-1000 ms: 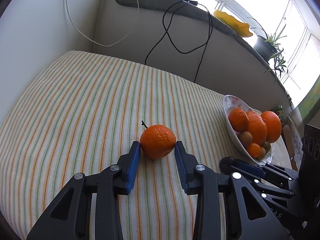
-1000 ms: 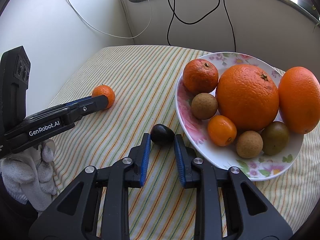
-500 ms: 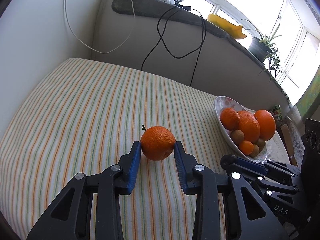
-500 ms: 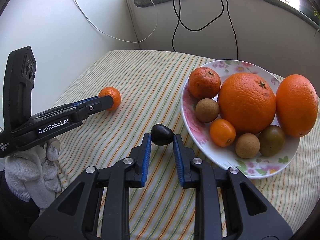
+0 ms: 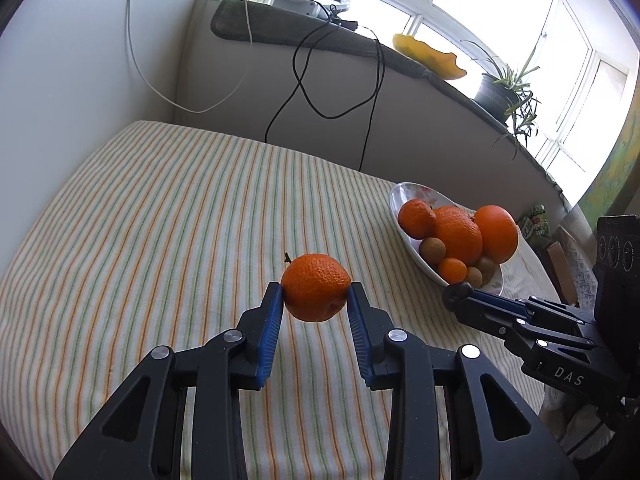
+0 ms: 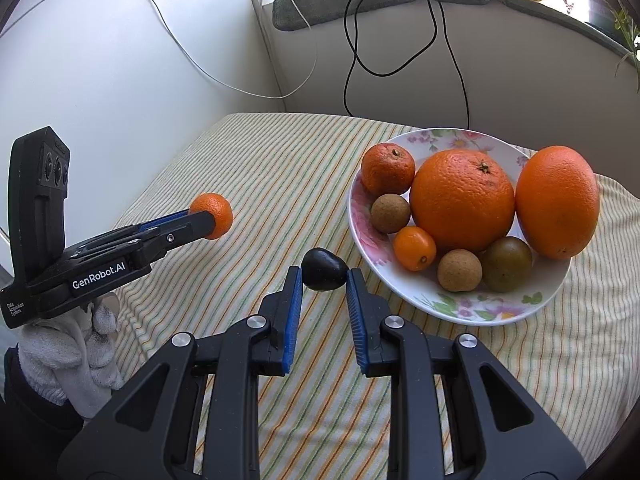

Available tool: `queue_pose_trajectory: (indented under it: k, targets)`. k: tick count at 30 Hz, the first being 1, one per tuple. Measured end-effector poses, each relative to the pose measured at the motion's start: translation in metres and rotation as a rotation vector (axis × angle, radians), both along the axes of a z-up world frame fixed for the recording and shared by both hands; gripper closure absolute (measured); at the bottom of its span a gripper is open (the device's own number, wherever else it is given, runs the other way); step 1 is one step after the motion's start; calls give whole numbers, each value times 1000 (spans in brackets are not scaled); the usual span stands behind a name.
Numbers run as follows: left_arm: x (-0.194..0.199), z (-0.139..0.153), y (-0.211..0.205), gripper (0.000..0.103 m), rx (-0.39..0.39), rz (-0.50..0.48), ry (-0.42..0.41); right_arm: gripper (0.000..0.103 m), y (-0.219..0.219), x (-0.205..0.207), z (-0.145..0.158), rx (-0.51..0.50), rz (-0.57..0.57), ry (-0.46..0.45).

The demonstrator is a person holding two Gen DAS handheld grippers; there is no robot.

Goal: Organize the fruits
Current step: 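Carry the plum with the right gripper over the plate while the left carries the tangerine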

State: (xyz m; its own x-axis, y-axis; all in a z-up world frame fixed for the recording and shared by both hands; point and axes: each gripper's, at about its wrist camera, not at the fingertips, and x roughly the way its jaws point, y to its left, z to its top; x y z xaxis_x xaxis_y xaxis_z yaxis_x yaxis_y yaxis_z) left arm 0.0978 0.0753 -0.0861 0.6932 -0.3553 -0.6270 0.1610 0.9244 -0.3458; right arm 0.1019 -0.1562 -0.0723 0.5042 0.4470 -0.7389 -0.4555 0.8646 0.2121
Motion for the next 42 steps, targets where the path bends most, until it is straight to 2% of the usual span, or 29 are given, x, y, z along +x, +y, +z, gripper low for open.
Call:
queue_pose_trajectory:
  k: [10,19,33,42]
  targets:
    - [-2,21,-29,72,-14,-57,-52,80,-32,-11,21,35,-29,-35]
    - [14,33,-56,72,-13,-103,-84,80,-66,-6,48,50,-71,-88]
    - [53,50,-90,72,4,-151,-122,80,-83,36,66,24,-108,-135]
    - [74,48,-110,72,17,-179,-117,80,-87,70,59,9,-124,-122]
